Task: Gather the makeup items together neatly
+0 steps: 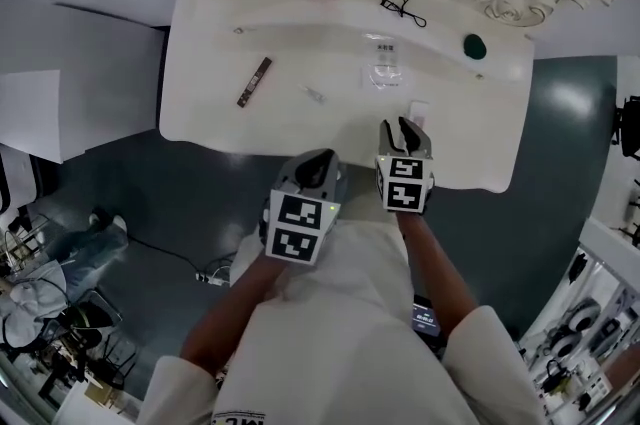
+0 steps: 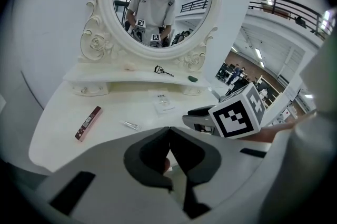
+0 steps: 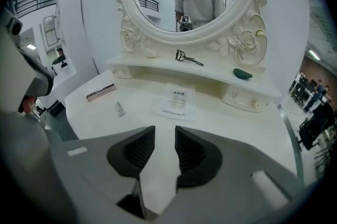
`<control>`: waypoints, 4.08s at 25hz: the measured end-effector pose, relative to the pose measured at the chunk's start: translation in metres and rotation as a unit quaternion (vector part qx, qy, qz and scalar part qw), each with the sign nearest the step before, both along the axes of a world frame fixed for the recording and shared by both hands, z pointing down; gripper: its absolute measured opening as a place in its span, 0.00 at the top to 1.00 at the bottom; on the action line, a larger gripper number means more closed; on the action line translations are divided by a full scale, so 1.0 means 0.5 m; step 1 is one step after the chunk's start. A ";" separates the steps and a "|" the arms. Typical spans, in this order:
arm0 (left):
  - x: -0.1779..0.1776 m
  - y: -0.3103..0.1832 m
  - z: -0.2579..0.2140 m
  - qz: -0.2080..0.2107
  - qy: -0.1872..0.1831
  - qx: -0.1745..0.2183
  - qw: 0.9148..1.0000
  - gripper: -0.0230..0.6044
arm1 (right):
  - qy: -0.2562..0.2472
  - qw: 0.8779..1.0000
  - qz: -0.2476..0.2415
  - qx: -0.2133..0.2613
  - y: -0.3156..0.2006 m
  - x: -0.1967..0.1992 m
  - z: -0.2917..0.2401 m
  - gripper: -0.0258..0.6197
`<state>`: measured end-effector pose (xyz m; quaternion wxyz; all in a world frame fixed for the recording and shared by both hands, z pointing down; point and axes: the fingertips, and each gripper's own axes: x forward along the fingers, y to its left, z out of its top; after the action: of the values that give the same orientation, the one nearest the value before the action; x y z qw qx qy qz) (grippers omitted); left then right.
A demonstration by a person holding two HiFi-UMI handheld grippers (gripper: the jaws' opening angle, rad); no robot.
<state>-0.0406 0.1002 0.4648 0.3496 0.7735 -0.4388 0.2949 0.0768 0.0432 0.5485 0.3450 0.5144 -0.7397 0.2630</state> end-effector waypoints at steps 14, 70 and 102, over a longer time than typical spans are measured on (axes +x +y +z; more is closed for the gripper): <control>-0.012 0.010 0.018 0.003 0.030 -0.002 1.000 0.95 | -0.001 1.000 -0.005 -0.001 -0.031 -0.056 0.000 0.76; -0.069 0.052 0.129 -0.025 0.027 -0.066 0.997 0.95 | 0.194 0.966 -0.160 0.054 -0.145 -0.107 0.100 0.95; -0.072 0.018 0.049 -0.011 0.026 -0.023 0.999 0.95 | 0.114 0.984 -0.118 0.076 -0.047 -0.114 -0.053 0.96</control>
<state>-0.0766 0.1093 0.4894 0.3817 0.7681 -0.4308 0.2806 0.0200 0.0197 0.5220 0.4156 0.4745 -0.7691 0.1032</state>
